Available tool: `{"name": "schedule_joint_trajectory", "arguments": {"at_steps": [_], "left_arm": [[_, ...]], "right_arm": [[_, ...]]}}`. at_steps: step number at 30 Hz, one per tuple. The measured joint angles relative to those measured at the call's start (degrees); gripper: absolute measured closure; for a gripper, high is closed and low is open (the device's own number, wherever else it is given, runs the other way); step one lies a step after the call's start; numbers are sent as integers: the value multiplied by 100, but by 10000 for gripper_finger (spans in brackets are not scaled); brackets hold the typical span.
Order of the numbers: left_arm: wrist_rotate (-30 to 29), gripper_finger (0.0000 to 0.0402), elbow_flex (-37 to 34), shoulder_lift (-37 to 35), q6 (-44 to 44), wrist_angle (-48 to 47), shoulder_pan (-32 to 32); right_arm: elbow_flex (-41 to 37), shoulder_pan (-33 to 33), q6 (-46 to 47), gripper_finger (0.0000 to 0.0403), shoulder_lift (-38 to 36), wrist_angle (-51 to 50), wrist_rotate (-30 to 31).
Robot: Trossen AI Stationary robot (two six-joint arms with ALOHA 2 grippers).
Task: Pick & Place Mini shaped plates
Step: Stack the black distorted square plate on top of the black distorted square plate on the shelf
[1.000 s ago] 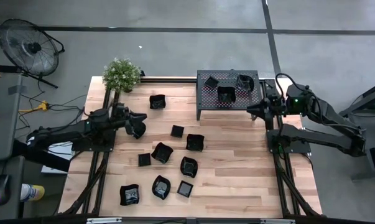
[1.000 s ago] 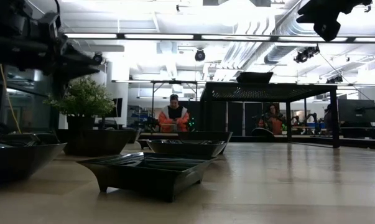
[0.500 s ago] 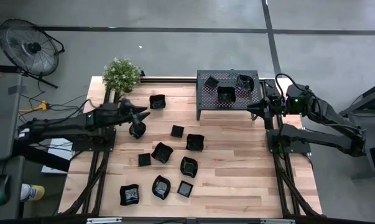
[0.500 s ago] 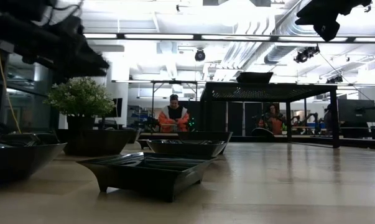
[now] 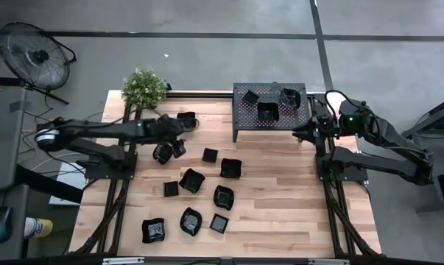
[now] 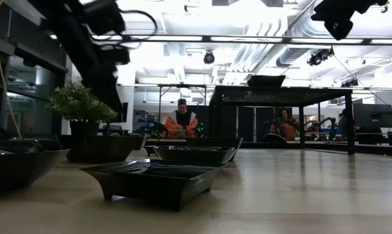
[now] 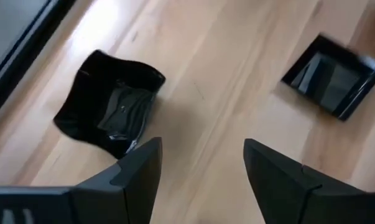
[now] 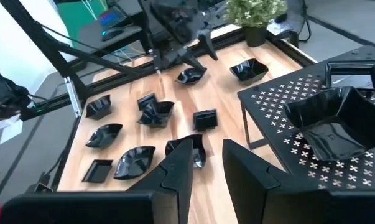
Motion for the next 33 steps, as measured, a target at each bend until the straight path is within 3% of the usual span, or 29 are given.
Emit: {"name": "schedule_joint_trajectory", "arguments": {"at_steps": [9, 19, 29, 33], "left_arm": [[16, 180, 511, 910, 1142, 29, 581], [1177, 180, 573, 927, 2243, -249, 1712], [1493, 179, 570, 1262, 2839, -169, 1758], [1339, 179, 570, 1430, 2844, -7, 1759]], "right_arm": [[0, -1, -201, 320, 0, -1, -86], [0, 0, -211, 320, 0, -1, -216], [0, -2, -229, 320, 0, 0, -216], [2, -2, -202, 320, 0, 2, -210]]}}
